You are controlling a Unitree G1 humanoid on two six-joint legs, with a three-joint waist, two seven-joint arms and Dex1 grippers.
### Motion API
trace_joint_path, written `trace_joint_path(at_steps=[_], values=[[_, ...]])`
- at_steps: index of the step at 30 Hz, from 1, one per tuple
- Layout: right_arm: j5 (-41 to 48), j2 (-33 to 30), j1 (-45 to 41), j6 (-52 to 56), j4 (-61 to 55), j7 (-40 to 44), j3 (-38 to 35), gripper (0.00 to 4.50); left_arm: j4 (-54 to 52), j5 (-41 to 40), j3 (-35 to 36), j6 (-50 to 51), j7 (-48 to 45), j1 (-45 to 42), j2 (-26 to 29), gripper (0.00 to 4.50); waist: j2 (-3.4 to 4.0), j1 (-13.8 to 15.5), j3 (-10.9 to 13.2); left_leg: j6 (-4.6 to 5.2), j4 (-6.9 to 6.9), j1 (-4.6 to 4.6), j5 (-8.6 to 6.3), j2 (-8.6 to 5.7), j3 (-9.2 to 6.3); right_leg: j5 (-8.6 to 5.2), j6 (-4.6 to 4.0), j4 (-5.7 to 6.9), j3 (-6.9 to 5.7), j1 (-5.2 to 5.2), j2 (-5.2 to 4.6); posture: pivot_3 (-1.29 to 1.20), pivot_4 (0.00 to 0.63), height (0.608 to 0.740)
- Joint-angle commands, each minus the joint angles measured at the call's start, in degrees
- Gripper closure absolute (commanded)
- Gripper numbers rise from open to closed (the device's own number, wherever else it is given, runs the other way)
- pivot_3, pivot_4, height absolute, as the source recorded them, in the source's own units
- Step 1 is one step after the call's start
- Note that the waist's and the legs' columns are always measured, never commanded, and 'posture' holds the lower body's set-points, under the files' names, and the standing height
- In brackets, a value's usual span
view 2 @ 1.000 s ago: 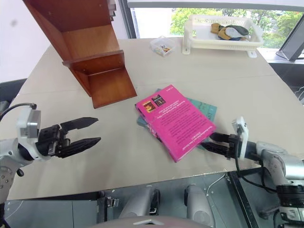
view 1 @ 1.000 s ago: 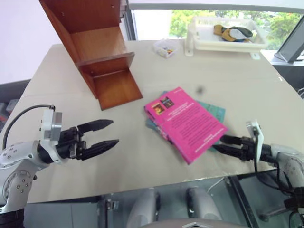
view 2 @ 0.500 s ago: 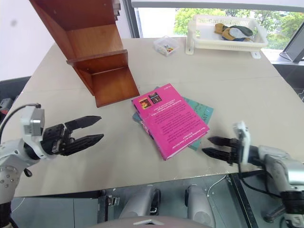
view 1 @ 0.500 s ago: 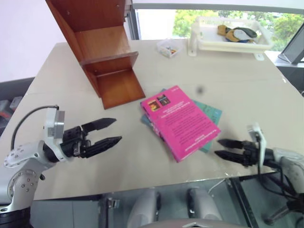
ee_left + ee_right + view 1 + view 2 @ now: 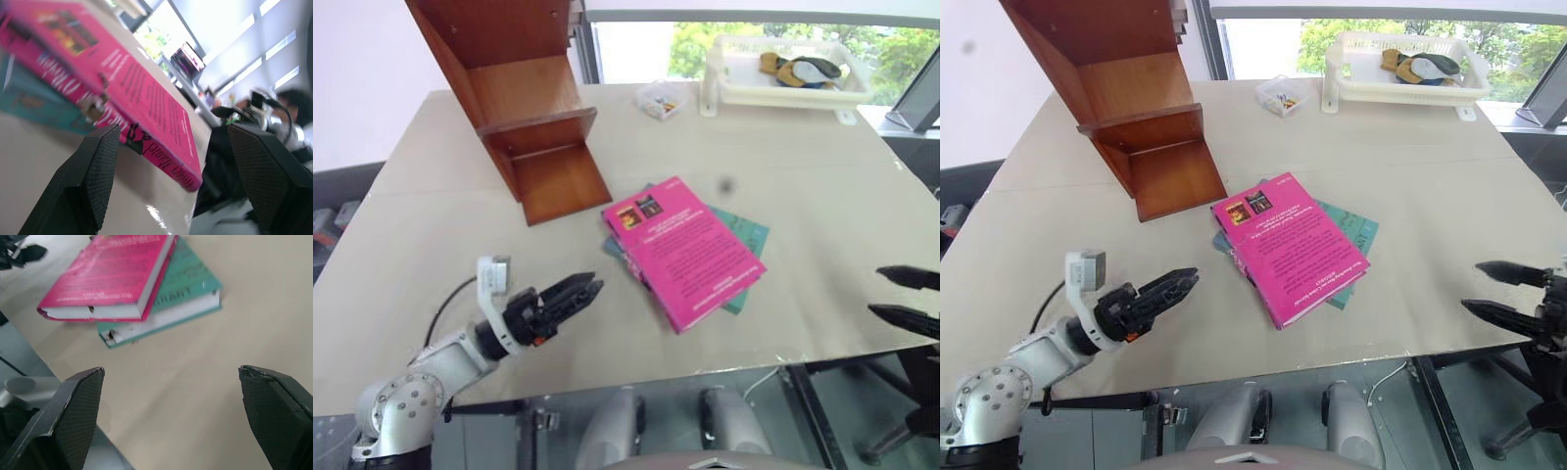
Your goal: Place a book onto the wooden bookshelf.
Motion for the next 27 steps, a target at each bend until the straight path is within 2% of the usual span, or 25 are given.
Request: trace_joint_path(at_steps=[1, 6, 9, 18, 27], values=[[1.8, -0.8, -1.6, -0.2, -4.1, -0.7, -2.3, 0.0, 2.8, -8.0, -2.0, 4.8, 9.5, -1.4, -2.3, 0.74, 0.03, 0.1, 0.0, 0.0, 0.01, -0.01, 0.0, -0.02, 0.02, 0.0, 0.0, 0.0, 0.02, 0.0, -0.02, 0.0, 0.15, 0.74], [3.4, -0.1, -3.1, 1.2, -7.4, -2.6, -1.7, 0.0, 7.0, -15.3, -5.7, 8.1, 18.5, -4.4, -6.6, 0.74, 0.03, 0.6, 0.0, 0.0, 0.03, -0.03, 0.0, -0.04, -0.01, 0.01, 0.0, 0.01, 0.02, -0.01, -0.04, 0.0, 0.15, 0.74], [2.4, 0.3, -1.6, 0.2, -8.9, -1.8, -0.2, 0.0, 11.9, -15.5, -8.0, 9.2, 21.0, -7.1, -9.1, 0.74, 0.06, 0.9, 0.0, 0.0, 0.03, -0.05, 0.0, -0.09, -0.04, 0.01, -0.02, 0.01, -0.01, 0.0, -0.09, 0.0, 0.15, 0.74], [9.4, -0.7, -0.9, 3.9, -13.7, 4.9, -0.6, 0.0, 21.0, -17.6, -10.9, 13.9, 22.4, -14.5, -13.9, 0.74, 0.31, 0.6, -0.2, 0.0, 0.04, -0.04, 0.0, -0.15, -0.02, 0.0, -0.03, 0.01, 0.01, 0.01, -0.1, 0.0, 0.15, 0.74], [10.1, -3.3, -2.1, 4.1, -16.7, 6.9, -0.1, 0.0, 25.9, -17.4, -11.1, 17.3, 22.7, -18.8, -16.3, 0.74, 0.39, 0.8, -0.3, 0.01, 0.07, -0.04, 0.01, -0.27, -0.04, 0.0, -0.02, 0.01, -0.01, 0.04, -0.18, 0.0, 0.15, 0.74]])
